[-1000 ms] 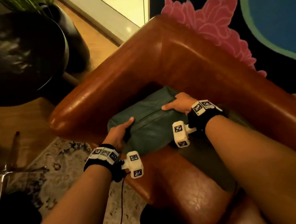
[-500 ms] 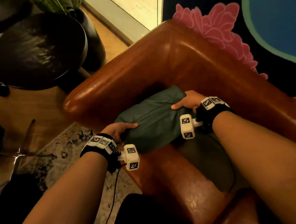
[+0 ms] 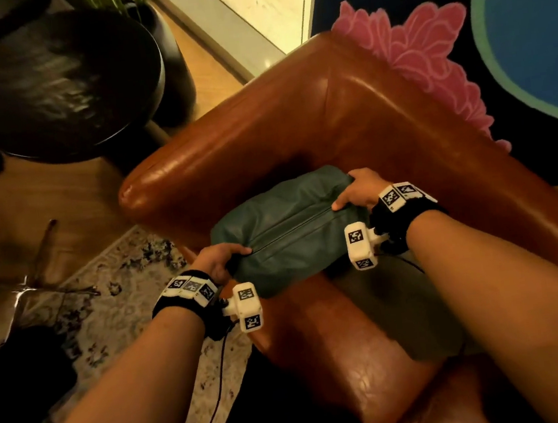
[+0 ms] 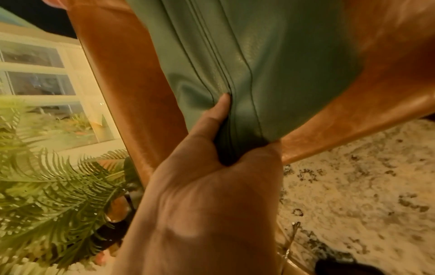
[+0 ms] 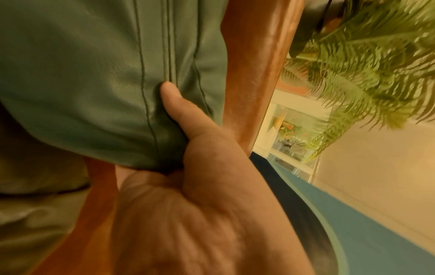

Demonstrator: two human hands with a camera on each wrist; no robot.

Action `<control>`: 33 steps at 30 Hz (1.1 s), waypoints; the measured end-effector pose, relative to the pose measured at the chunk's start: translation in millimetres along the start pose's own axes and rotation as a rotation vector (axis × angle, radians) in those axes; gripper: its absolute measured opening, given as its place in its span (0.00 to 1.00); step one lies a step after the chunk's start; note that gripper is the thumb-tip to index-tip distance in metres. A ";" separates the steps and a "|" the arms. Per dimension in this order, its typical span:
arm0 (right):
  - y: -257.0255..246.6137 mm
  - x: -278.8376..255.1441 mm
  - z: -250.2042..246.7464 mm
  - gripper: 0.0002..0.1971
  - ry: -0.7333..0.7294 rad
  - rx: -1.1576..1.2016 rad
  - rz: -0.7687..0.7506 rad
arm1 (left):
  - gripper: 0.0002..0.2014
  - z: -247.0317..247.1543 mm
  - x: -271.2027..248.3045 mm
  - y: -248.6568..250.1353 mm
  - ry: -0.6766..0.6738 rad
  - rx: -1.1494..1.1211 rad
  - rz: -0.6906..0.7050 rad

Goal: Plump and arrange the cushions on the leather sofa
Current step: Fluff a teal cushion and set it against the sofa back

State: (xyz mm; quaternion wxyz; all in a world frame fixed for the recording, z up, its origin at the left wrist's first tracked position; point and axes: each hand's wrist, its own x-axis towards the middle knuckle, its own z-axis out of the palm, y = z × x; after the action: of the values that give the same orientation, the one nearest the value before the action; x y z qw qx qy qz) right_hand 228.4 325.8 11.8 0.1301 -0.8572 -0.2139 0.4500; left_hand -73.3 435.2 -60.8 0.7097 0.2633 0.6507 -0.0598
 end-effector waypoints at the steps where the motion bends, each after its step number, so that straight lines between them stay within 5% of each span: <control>1: 2.2 8.4 0.1 0.38 -0.013 0.030 -0.007 | 0.32 2.5 -6.7 3.6 -0.018 0.018 -0.017; 4: 9.4 30.3 -2.6 0.42 0.007 0.106 0.002 | 0.20 4.8 -19.0 14.2 -0.053 0.005 -0.029; 7: 9.4 34.4 -9.5 0.33 0.047 0.226 0.002 | 0.30 -9.7 -12.5 17.2 -0.084 -0.093 0.054; 10: 18.2 54.2 -26.6 0.45 -0.012 0.590 0.179 | 0.30 -33.7 -7.1 13.9 -0.088 -0.180 0.165; 14: 10.0 51.4 -40.1 0.19 0.178 0.756 0.163 | 0.23 -50.2 0.3 2.2 -0.092 -0.212 0.304; 16: 8.2 51.2 -32.5 0.21 0.418 0.586 0.074 | 0.19 -46.0 6.0 0.4 0.079 -0.038 0.420; 20: -13.2 26.5 35.1 0.27 0.737 -0.197 0.008 | 0.22 -23.7 16.4 8.9 0.414 0.364 0.589; 22: -35.4 4.1 101.7 0.32 0.629 -0.484 -0.330 | 0.20 -8.4 14.6 16.9 0.501 0.472 0.670; 25: -58.6 -29.5 192.9 0.32 0.195 -0.627 -0.749 | 0.14 1.4 10.1 23.3 0.512 0.477 0.724; 27: -54.3 -29.6 213.0 0.32 0.091 -0.665 -0.802 | 0.13 -7.0 13.5 22.2 0.531 0.505 0.718; 30: -25.7 9.8 185.4 0.32 0.293 -0.826 -0.789 | 0.28 -28.3 19.4 11.7 0.534 0.574 0.669; 33: 5.7 54.0 119.3 0.33 0.435 -0.857 -0.588 | 0.34 -42.6 27.0 0.2 0.522 0.521 0.604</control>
State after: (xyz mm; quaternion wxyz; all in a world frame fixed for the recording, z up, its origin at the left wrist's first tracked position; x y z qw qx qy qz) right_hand 158.4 350.6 -96.1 -0.0686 -0.8107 -0.5758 0.0805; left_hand -107.3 461.6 -87.2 0.4185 0.6162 0.6649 0.0561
